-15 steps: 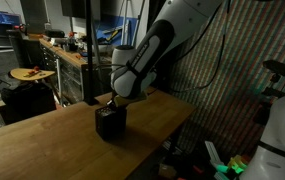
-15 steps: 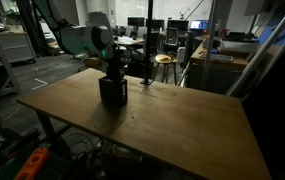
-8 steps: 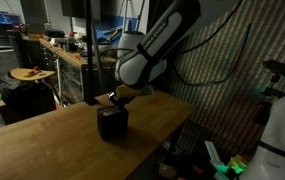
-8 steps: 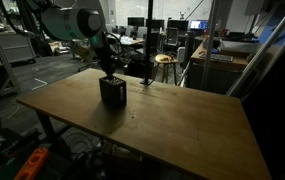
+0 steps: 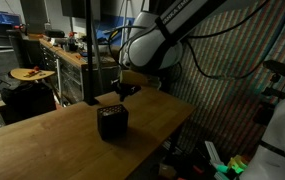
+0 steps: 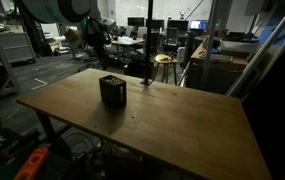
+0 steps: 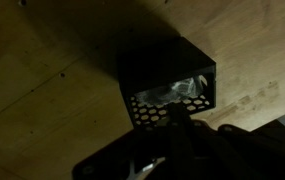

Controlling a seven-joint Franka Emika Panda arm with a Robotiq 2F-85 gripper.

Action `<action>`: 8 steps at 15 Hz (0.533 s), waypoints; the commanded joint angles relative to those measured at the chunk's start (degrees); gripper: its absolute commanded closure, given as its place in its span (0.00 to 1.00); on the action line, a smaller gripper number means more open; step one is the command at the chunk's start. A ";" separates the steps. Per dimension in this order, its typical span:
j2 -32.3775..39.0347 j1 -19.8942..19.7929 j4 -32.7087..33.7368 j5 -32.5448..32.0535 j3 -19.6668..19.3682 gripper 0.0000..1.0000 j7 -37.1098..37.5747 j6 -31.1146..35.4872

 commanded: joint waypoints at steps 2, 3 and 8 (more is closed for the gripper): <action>-10.29 -1.67 -5.65 9.46 3.37 0.94 -0.70 0.67; -11.80 -1.33 -6.11 11.96 3.81 0.70 -0.87 0.31; -10.27 -2.97 -5.22 11.77 5.38 0.70 -1.22 -0.11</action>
